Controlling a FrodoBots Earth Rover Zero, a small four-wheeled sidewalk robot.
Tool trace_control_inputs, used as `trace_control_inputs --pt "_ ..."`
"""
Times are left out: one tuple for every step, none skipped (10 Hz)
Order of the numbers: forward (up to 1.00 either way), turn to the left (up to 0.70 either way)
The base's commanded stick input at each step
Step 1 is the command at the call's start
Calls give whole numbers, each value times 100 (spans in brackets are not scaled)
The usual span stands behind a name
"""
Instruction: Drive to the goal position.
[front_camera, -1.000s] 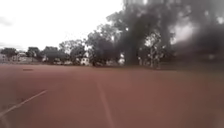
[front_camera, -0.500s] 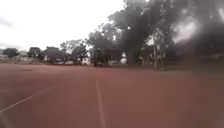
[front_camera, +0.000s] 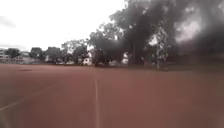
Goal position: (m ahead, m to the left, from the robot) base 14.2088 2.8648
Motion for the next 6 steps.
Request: trace_control_inputs --pt "100 0" --pt "100 0" --pt "100 0" --pt "100 0" --pt "100 0" --pt "100 0"
